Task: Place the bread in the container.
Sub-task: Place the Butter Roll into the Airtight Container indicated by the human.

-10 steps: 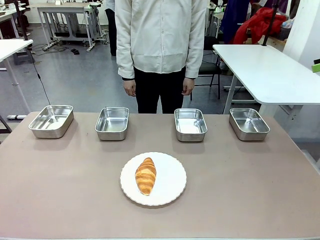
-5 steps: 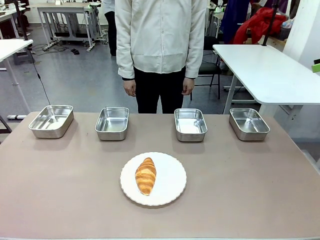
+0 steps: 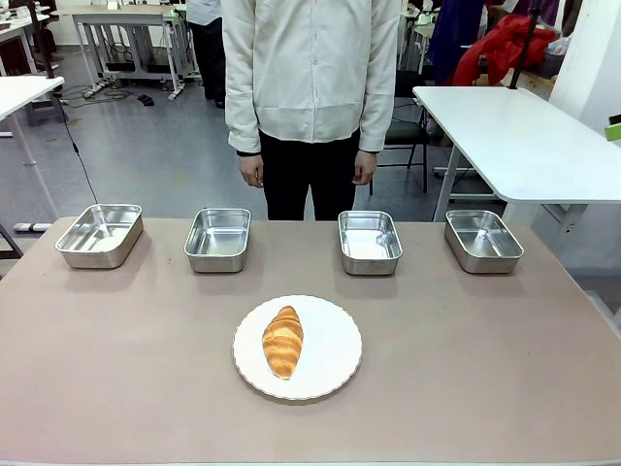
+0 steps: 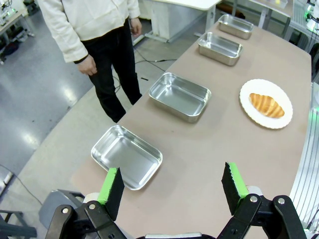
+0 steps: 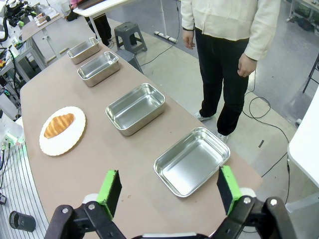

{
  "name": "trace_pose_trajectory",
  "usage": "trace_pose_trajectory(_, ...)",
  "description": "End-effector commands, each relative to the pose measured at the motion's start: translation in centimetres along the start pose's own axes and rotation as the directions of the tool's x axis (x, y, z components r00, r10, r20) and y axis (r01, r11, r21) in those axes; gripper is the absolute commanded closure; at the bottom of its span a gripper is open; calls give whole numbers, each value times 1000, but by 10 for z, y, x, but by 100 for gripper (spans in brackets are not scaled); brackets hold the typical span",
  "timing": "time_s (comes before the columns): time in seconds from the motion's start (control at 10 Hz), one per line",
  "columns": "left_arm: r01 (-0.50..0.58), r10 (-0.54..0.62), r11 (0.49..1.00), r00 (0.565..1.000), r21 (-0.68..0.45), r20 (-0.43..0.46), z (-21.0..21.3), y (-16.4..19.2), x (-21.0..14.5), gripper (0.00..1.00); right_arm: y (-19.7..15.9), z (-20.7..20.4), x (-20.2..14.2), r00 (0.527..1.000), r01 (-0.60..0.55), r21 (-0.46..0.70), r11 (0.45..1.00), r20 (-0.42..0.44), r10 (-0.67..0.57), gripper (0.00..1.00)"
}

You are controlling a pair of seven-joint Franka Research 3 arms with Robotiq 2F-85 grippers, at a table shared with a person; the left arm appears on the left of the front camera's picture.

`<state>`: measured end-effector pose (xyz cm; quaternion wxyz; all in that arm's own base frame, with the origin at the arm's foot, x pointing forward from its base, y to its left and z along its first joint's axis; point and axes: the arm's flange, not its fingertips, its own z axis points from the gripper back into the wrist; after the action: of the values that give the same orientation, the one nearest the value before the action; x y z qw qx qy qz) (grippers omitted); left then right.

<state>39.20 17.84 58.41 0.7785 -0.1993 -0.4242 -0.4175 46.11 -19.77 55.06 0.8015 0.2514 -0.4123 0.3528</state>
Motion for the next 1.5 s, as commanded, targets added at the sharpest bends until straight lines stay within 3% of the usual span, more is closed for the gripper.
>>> trace_pose_trajectory(0.0, 14, -14, 1000, 1000, -5, 5, 1, -1, 0, 0, 0, 0, 1, 1000, -2, -1, 1000, 4, 2, 0)
trace_pose_trajectory(1.4, 14, -14, 1000, 1000, -5, 5, 1, -1, 0, 0, 0, 0, 1, 1000, -2, -1, 1000, 4, 2, 0)
